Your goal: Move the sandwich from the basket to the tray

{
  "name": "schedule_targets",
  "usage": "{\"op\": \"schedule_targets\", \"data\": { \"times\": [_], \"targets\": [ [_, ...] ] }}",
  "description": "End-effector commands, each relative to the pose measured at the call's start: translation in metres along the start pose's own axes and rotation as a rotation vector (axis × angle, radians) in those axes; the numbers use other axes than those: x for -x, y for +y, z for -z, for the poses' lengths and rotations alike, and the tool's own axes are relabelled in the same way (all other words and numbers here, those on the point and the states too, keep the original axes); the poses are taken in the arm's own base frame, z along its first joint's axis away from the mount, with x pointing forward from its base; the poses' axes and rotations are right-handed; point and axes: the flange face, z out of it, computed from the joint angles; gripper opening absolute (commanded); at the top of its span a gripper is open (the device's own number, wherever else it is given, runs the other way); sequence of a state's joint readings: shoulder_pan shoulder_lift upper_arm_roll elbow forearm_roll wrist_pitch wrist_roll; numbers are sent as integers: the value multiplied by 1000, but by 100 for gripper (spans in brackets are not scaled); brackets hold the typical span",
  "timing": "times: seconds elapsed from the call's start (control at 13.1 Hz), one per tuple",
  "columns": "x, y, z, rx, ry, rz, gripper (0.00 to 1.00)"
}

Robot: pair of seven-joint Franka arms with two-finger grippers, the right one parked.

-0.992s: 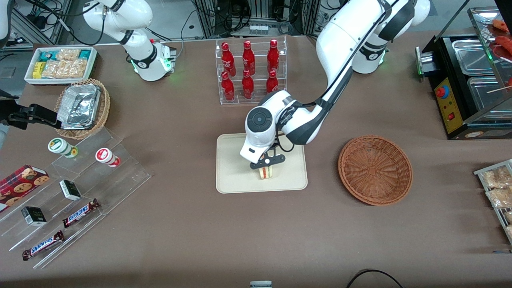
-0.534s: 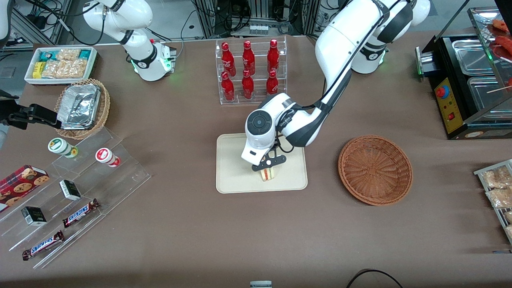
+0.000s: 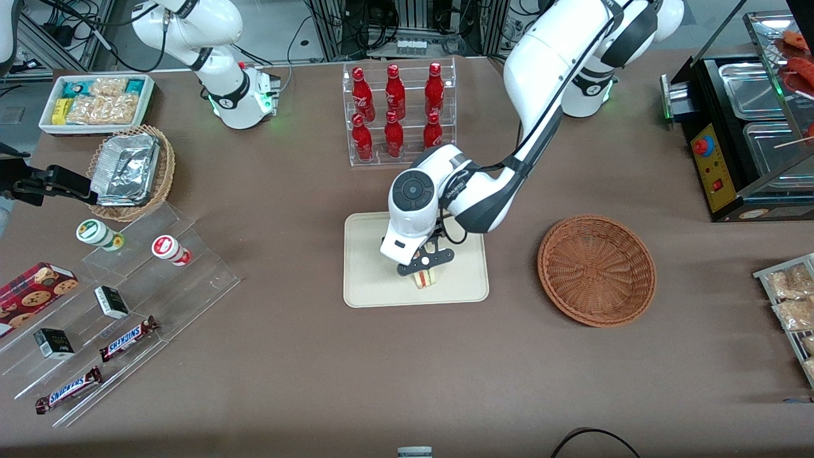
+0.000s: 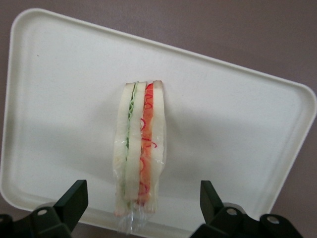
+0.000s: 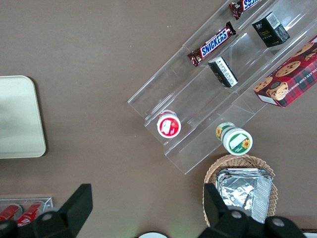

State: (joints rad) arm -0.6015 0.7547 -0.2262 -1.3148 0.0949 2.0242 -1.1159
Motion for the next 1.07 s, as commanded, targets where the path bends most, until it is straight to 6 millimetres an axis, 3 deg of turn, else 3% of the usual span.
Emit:
{"op": "schedule_targets", "data": {
  "times": [0.0, 0.31, 0.38, 0.53, 0.99],
  "targets": [
    [5, -8, 49, -26, 34, 10, 100],
    [1, -38, 101, -101, 18, -72, 100],
    [-19, -56, 115, -100, 17, -48, 100],
    [-38, -82, 133, -108, 16, -86, 100],
    [-118, -209, 188, -118, -21, -188, 100]
  ]
}}
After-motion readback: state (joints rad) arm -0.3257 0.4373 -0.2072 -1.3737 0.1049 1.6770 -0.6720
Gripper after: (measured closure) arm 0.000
